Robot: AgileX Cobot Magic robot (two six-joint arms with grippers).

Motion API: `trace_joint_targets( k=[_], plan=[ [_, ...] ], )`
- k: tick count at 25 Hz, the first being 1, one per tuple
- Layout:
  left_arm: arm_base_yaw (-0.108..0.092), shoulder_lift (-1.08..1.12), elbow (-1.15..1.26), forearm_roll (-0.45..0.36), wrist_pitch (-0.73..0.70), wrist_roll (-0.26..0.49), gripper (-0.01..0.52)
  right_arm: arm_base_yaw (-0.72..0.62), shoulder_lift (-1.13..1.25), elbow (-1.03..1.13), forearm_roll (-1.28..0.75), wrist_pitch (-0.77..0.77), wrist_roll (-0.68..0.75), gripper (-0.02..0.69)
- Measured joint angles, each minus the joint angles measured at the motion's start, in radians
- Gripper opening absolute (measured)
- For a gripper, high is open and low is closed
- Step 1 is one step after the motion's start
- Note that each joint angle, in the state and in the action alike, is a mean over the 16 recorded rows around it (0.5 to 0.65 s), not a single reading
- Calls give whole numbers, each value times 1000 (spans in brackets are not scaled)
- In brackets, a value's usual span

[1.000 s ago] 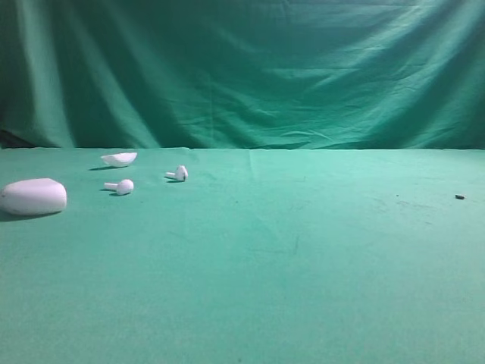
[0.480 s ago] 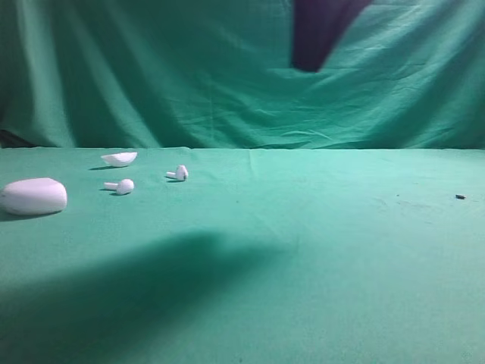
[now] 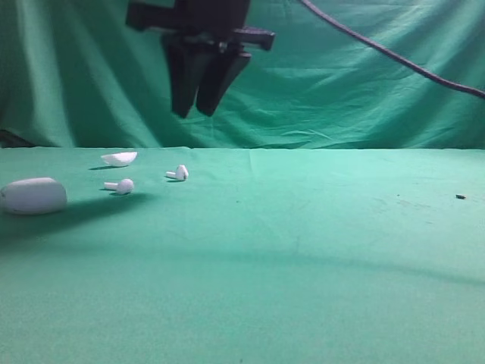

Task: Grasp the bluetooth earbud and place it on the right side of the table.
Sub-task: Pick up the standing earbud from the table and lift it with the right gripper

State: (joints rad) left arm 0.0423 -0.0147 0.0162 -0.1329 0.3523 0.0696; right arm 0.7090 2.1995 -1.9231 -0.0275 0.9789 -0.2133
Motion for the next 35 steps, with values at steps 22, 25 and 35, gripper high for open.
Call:
trace_joint_targets(
  k=[22,25,35],
  plan=[
    [0,0,0,0,0,0,0,-17,205,-150,-13,-59,102,342],
    [0,0,0,0,0,0,0,-17,208,-153,-6,-60,105,289],
    [0,0,0,0,0,0,0,-18,211,-178,10,-16,113,109]
  ],
)
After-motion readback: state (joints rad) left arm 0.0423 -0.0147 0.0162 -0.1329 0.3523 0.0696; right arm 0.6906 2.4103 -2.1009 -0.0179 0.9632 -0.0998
